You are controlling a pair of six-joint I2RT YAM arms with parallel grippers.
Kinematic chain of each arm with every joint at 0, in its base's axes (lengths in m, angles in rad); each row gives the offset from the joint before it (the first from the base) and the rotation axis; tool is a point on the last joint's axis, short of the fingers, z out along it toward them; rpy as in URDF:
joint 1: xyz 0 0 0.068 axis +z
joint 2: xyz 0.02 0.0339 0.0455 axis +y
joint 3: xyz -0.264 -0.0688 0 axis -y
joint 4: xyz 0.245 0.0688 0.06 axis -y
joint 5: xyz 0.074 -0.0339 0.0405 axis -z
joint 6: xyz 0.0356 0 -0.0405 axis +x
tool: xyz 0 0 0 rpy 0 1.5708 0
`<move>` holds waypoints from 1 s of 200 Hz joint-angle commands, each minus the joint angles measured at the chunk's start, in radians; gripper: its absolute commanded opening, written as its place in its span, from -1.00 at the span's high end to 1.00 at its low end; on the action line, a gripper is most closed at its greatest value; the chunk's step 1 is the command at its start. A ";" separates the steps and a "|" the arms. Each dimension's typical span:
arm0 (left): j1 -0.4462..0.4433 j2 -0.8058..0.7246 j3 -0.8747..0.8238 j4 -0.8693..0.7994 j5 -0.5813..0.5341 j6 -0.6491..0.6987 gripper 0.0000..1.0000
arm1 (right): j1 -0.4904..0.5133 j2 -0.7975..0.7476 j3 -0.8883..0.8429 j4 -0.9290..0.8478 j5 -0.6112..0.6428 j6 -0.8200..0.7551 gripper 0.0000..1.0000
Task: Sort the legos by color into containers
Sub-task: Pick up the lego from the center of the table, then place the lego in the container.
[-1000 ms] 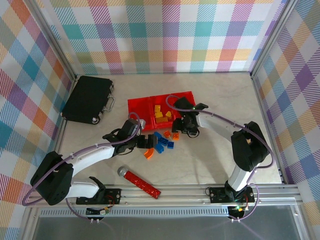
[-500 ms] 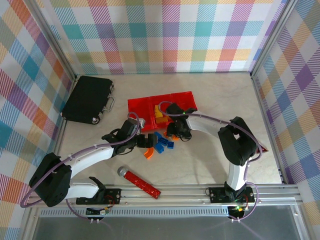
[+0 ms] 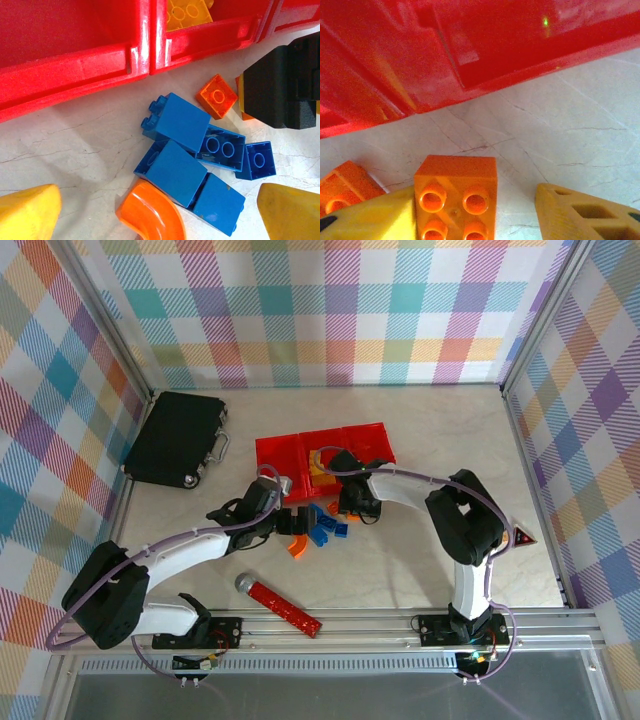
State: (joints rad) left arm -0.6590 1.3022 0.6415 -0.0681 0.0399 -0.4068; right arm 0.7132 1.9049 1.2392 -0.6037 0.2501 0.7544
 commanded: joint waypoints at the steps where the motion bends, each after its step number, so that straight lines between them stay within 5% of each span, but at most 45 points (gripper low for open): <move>1: -0.013 -0.010 -0.019 0.030 -0.006 -0.014 -0.99 | 0.003 0.027 0.005 0.000 0.016 -0.012 -0.08; 37: -0.013 -0.038 -0.030 0.026 -0.019 -0.011 -1.00 | 0.003 0.003 0.005 -0.029 0.049 -0.037 0.29; 82: -0.013 -0.062 -0.043 0.028 -0.029 0.001 -0.99 | 0.002 -0.084 0.071 -0.131 0.032 -0.148 0.47; 143: -0.012 -0.053 -0.039 0.037 -0.017 0.001 -0.99 | -0.045 -0.189 0.239 -0.204 0.023 -0.338 0.45; 200: -0.013 -0.060 -0.013 -0.018 -0.010 0.019 -0.99 | -0.208 0.003 0.506 -0.238 -0.053 -0.480 0.44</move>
State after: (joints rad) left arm -0.6590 1.2564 0.6109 -0.0505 0.0254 -0.4030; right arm 0.5617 1.8133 1.6588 -0.7925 0.2508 0.3614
